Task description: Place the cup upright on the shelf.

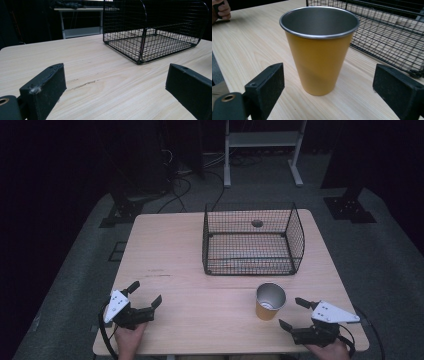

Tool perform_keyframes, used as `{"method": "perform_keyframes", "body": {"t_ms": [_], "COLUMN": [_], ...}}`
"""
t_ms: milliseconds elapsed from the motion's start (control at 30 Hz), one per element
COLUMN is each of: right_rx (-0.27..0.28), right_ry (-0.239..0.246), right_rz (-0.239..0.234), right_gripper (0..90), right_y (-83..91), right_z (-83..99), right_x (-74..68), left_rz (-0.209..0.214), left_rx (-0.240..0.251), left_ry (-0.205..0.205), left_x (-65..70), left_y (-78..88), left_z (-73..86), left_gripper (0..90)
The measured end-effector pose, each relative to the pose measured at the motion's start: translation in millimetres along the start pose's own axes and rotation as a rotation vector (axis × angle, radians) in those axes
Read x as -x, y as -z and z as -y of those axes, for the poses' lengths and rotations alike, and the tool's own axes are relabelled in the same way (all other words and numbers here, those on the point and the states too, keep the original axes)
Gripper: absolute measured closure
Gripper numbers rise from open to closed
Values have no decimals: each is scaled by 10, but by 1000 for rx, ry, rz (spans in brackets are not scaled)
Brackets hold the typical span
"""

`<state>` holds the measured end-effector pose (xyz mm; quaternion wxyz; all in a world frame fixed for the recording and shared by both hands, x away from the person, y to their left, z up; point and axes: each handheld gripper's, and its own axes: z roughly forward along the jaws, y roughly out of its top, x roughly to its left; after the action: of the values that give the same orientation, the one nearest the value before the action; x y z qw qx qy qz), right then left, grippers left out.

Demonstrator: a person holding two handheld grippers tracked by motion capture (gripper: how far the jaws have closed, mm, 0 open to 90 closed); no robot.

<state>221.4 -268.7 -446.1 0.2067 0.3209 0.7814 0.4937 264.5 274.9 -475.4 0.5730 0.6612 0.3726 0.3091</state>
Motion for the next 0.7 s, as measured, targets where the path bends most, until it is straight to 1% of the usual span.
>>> {"method": "perform_keyframes", "body": {"t_ms": [200, 267, 333, 367, 400, 500, 700], "right_rx": [-17, -16, -20, -25, -27, -27, -22], "right_ry": [7, 15, 9, 13, 15, 8, 13], "right_rz": [-9, -5, -8, -2, 2, -11, -12], "right_gripper": [65, 64, 28, 25, 25, 24, 24], "right_y": [-125, -165, -202, -229, -253, -299, -404], "right_z": [-54, -77, -100, -117, -129, -149, -206], "right_x": [-45, -54, -55, -56, -58, -51, -56], "left_rz": [0, 0, 1, 1, 1, 3, 4], "left_rx": [0, 1, 2, 3, 2, 4, 4], "left_ry": [0, 1, 1, 2, 2, 2, 2], "left_x": [0, 0, 0, 0, 0, 0, 0], "left_y": [2, 2, 3, 2, 3, 5, 5], "left_z": [0, 0, 0, 0, 0, 1, 1], "left_gripper": [23, 23, 23, 23, 23, 23, 23]}}
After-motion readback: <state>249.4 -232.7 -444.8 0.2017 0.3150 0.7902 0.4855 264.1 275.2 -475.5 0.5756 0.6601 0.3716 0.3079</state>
